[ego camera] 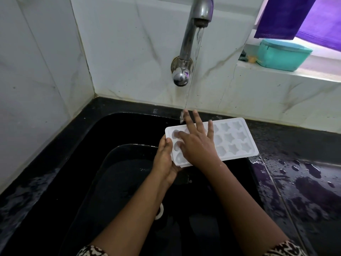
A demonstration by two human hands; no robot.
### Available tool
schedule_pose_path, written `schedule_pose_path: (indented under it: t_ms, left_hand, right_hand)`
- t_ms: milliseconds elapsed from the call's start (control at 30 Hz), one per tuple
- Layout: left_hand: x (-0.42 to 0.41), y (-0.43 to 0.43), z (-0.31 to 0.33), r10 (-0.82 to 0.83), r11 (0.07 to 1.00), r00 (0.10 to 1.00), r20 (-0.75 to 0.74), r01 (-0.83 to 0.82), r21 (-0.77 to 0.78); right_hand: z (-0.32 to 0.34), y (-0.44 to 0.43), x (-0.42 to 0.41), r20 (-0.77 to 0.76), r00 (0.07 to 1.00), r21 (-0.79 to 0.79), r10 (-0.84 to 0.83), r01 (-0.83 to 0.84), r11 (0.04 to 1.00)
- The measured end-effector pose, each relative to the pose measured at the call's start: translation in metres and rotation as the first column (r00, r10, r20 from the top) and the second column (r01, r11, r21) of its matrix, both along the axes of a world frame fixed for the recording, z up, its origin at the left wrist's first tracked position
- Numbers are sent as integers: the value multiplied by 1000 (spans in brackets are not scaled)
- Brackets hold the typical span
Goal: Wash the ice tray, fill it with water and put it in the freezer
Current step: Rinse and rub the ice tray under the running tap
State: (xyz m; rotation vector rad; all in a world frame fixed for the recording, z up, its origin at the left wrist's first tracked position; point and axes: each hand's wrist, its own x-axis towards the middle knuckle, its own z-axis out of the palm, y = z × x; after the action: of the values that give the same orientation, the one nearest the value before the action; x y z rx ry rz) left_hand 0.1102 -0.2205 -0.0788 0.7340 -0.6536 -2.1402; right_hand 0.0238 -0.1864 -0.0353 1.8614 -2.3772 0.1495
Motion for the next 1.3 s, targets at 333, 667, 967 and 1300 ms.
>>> schedule_pose_path:
  t_ms: [333,667,967,1300]
  left_hand:
    - [3,6,1,23,1000,1000,-8,-23,2]
    - [6,7,5,35,999,999,-14,-35,-7]
    - [7,9,5,32,998,999,11,-31,-60]
    - [9,8,4,21,998,999,38,-18,-63]
  right_hand:
    - [4,5,6,-12,1000,29,27,-26,999]
    - [12,6,12,32,998,5,49,-49,999]
    - [9,11,11,-9,1000,-86,17,-17,996]
    - [5,11,17,6,999,-84,-45,45,995]
